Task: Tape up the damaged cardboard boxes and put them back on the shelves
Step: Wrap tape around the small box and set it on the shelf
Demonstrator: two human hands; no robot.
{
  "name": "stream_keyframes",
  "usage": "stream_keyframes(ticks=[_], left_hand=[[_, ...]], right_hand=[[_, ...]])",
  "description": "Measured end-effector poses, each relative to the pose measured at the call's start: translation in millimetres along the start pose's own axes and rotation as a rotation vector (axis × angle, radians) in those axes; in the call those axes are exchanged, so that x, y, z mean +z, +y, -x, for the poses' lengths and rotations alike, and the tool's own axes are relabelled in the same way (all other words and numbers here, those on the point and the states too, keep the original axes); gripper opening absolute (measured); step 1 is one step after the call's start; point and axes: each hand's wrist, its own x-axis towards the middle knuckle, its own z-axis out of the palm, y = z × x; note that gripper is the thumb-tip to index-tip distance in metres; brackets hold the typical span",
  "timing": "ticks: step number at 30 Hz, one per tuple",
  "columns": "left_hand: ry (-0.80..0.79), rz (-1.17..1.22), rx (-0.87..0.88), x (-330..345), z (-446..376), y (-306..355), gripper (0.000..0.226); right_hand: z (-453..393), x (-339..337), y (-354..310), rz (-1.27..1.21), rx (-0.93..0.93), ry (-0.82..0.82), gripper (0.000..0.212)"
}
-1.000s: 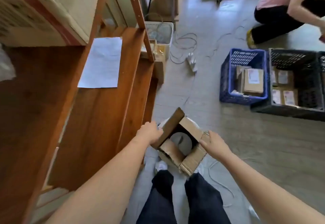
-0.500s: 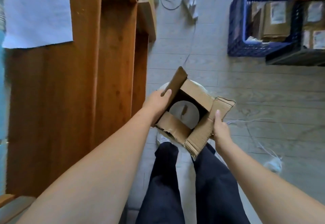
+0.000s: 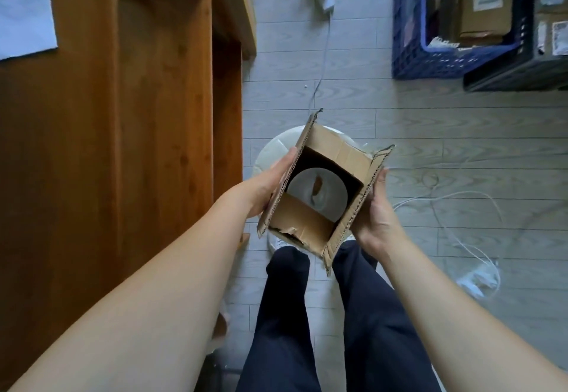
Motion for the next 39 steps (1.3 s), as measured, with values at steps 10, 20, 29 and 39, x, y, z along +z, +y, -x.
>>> stream_keyframes(ticks=[10,20,29,39], left_hand=[[0.112,0.153,0.11,7,0,-5,0.072],[0.192,0.045,0.309,29,-9,0,0.085],[0.268,0.086,0.323,45,-19,-12,0.104],[0.146,0.109,0.232,27,-34,-8,0.091]], right_hand=[[-5,18,-17,0.151,-0.071,0.024,0.112],[-9,63,-30,0.864,-0.263,0.797,0.058],[-28,55,-3,0.853,-0.351,0.354,0.081],[-45,-6,10,0.246,0.022,0.11,0.074]])
